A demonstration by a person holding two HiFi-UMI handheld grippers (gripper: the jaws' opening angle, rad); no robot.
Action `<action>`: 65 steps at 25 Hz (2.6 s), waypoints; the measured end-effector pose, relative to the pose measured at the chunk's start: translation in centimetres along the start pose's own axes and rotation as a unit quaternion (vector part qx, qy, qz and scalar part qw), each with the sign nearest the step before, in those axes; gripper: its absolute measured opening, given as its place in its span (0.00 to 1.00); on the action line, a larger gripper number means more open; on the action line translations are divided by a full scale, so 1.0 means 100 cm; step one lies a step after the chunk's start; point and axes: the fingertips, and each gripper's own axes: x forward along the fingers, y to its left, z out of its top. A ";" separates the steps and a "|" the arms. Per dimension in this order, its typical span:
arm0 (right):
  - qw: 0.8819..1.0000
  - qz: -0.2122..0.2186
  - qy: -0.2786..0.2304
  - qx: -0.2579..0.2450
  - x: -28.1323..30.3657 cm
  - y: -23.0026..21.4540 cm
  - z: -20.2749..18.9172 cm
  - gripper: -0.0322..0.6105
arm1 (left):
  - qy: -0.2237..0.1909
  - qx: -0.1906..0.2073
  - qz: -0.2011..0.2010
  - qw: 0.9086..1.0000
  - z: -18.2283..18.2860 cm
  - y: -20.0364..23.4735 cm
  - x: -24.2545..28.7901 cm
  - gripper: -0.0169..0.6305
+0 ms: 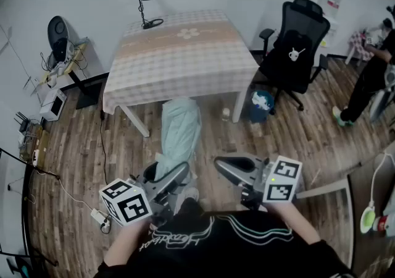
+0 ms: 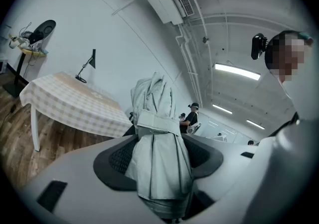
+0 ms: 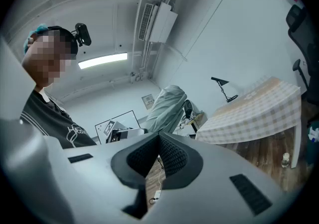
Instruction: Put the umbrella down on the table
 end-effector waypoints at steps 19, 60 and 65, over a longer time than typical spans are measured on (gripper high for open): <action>0.999 0.001 -0.030 -0.015 -0.006 0.005 0.018 0.07 | -0.010 0.018 -0.005 1.000 0.015 -0.004 0.000 0.42; 0.999 -0.029 0.004 0.039 0.159 -0.259 0.105 0.07 | 0.026 -0.006 0.022 0.999 0.149 0.244 0.159 0.42; 0.998 -0.039 -0.001 0.044 0.175 -0.282 0.113 0.07 | 0.028 -0.001 0.014 1.000 0.166 0.266 0.170 0.42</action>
